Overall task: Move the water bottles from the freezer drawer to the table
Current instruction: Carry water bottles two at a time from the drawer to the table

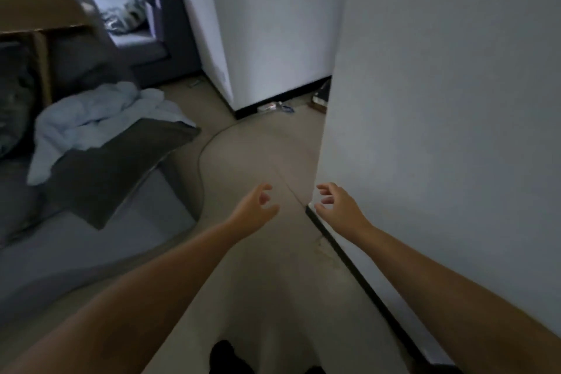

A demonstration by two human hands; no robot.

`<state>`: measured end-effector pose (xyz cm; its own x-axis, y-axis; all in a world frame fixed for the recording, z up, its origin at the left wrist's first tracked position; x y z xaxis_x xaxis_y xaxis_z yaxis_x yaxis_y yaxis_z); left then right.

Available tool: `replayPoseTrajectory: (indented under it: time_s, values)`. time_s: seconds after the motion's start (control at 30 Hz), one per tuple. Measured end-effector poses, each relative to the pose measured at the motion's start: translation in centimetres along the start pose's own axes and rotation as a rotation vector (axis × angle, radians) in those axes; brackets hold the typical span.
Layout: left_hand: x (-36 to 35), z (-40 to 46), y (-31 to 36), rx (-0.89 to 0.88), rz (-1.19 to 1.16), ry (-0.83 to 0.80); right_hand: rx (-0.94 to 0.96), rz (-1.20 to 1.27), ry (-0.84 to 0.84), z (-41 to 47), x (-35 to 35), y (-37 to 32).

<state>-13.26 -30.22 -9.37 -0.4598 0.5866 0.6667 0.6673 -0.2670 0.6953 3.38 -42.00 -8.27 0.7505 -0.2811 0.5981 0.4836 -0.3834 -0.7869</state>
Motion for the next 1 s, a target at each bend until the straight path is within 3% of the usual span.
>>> replayPoseTrajectory:
  time_s: [0.33, 0.57, 0.83, 1.0]
  values:
    - [15.7, -10.0, -17.3, 0.246, -0.078, 0.283, 0.312, -0.040, -0.258, 2.9, -18.7, -17.6]
    - [26.1, -20.6, -31.3, 0.501, -0.197, 0.532, 0.504, -0.076, -0.558, -0.3, -35.5, -29.4]
    - [28.2, -31.0, -40.0, 0.750, -0.347, 0.778, 0.621, -0.276, -0.899, -2.7, -48.9, -36.5]
    - [28.9, -38.6, -44.0, 0.988, -0.416, 0.943, 0.824, -0.396, -1.105, -5.3, -58.3, -42.2]
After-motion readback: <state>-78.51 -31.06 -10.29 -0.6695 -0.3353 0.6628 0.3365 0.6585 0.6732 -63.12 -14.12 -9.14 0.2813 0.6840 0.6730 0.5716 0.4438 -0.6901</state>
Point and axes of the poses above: each hand's wrist, its own z-axis towards the middle knuckle, its own x-axis out of the back of the hand, y = z × x, the point moved 3 cm from there along z, towards the middle knuckle, and after that the axes turned 5 degrees about z, right-handed, at the moved point
